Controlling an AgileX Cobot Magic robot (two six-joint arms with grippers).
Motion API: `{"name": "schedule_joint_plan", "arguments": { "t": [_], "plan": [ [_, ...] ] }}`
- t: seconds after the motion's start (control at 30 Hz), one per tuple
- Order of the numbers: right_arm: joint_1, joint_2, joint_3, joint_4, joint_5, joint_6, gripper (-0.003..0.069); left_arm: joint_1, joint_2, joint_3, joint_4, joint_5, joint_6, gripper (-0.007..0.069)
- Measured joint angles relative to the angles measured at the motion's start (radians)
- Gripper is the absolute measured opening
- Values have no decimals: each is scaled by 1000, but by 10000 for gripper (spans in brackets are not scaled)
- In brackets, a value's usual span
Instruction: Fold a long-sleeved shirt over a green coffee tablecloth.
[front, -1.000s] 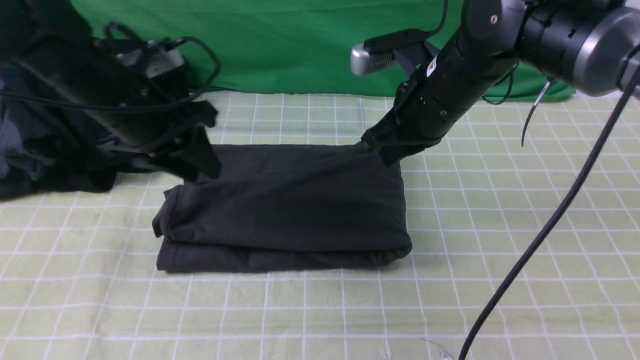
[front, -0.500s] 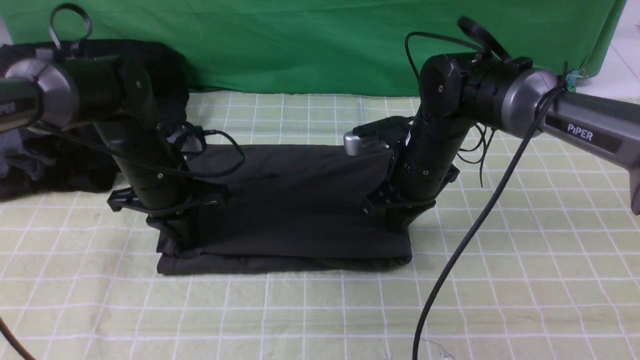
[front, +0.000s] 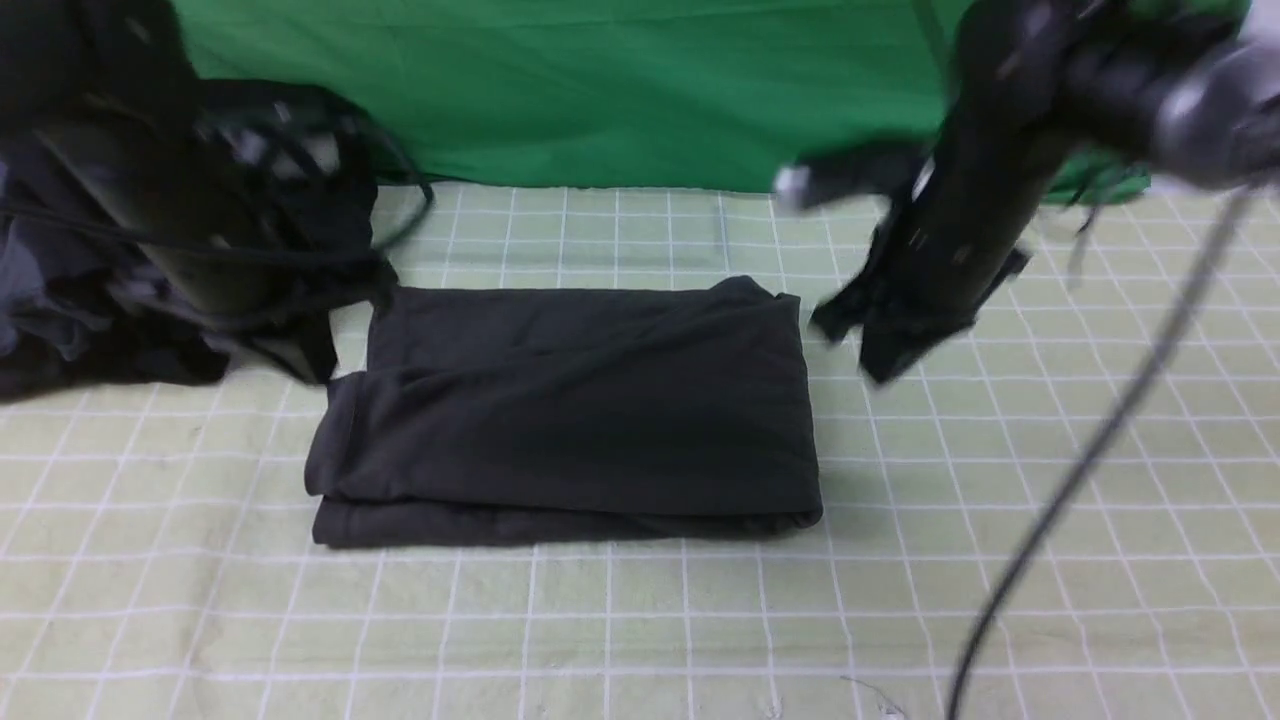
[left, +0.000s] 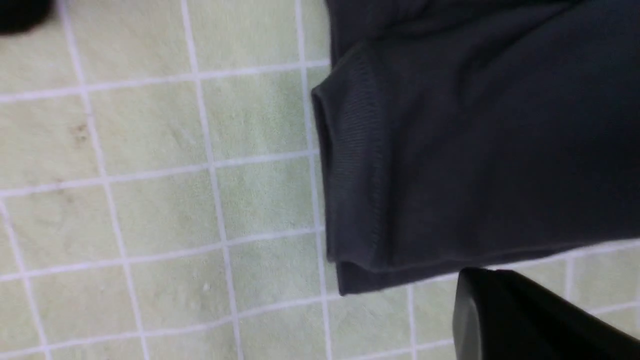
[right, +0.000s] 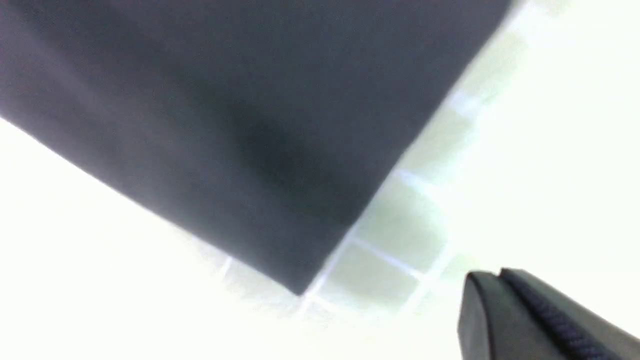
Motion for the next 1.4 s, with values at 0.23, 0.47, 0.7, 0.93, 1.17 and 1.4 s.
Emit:
{"name": "schedule_joint_plan", "arguments": {
  "t": [0.23, 0.47, 0.7, 0.93, 1.17, 1.4],
  "plan": [
    [-2, -556, 184, -6, -410, 11, 7, 0, -451, 1, -77, -51, 31, -4],
    [-2, -1034, 629, -6, -918, -64, 7, 0, -819, 85, -87, -145, 35, -4],
    [-2, -1475, 1201, -7, -1399, -84, 10, 0, -1220, 466, -87, -246, 36, -4],
    [-2, -1605, 1379, -7, -1537, -86, 55, 0, -1499, 824, -100, -410, 33, -4],
    [-2, -1609, 1383, -8, -1612, -86, 118, 0, -1557, 958, -151, -627, 31, -3],
    [-2, -1609, 1383, -10, -1617, -86, 136, 0, -1557, 960, -155, -656, 31, -3]
  ]
}}
